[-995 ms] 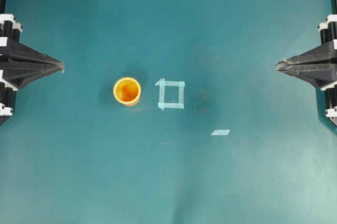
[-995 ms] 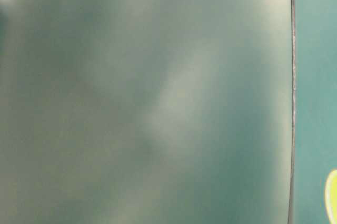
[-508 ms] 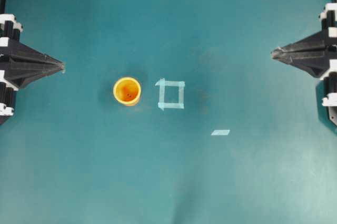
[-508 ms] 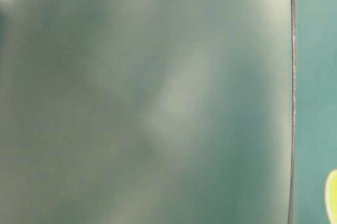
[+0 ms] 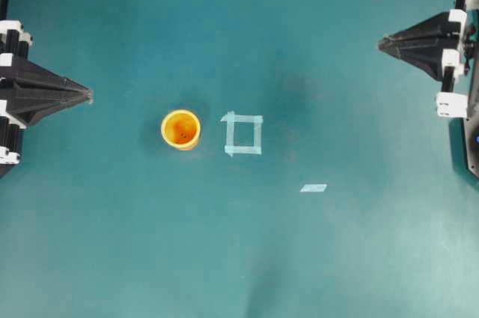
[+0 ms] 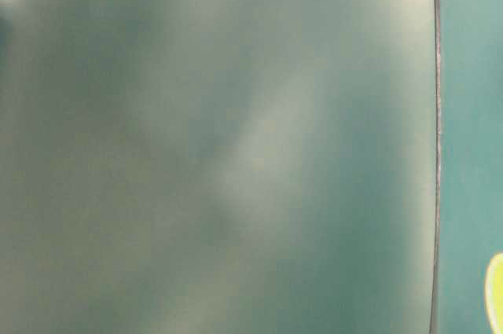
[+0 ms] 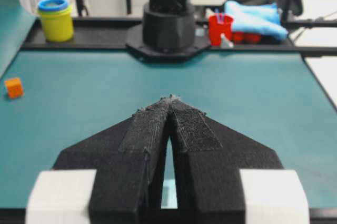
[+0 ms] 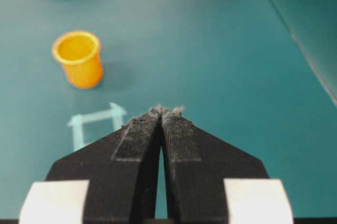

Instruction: Move the block toward the cup with right arm.

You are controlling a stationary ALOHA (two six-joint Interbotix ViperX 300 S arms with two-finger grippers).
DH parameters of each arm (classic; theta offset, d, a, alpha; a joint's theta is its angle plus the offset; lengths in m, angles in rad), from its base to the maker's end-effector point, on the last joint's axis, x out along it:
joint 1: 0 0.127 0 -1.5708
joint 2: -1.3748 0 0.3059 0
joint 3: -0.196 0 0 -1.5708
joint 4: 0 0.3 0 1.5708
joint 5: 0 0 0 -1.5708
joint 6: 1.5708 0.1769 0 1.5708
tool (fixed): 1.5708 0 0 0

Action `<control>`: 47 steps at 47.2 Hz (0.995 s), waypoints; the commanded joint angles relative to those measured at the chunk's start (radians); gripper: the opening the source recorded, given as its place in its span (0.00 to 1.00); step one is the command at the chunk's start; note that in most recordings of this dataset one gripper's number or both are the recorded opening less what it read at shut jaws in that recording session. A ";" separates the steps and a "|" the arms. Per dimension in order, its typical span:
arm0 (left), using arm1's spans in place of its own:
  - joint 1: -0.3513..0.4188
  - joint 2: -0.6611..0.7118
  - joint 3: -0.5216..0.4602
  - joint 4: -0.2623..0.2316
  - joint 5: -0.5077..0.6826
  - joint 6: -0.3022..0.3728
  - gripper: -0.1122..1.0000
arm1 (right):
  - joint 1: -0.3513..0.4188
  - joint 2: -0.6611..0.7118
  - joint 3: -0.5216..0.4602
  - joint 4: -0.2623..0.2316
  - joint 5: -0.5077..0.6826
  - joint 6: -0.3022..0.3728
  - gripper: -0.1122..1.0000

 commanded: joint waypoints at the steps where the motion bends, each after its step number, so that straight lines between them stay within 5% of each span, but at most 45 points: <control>1: 0.002 0.006 -0.028 0.003 -0.005 0.002 0.10 | -0.021 0.012 -0.028 0.000 0.008 0.002 0.17; 23: 0.002 0.006 -0.028 0.002 0.003 0.002 0.10 | -0.147 0.091 -0.031 -0.002 0.028 0.002 0.60; 47: 0.002 0.006 -0.028 0.003 0.014 0.000 0.10 | -0.293 0.244 -0.061 -0.009 0.023 0.002 0.66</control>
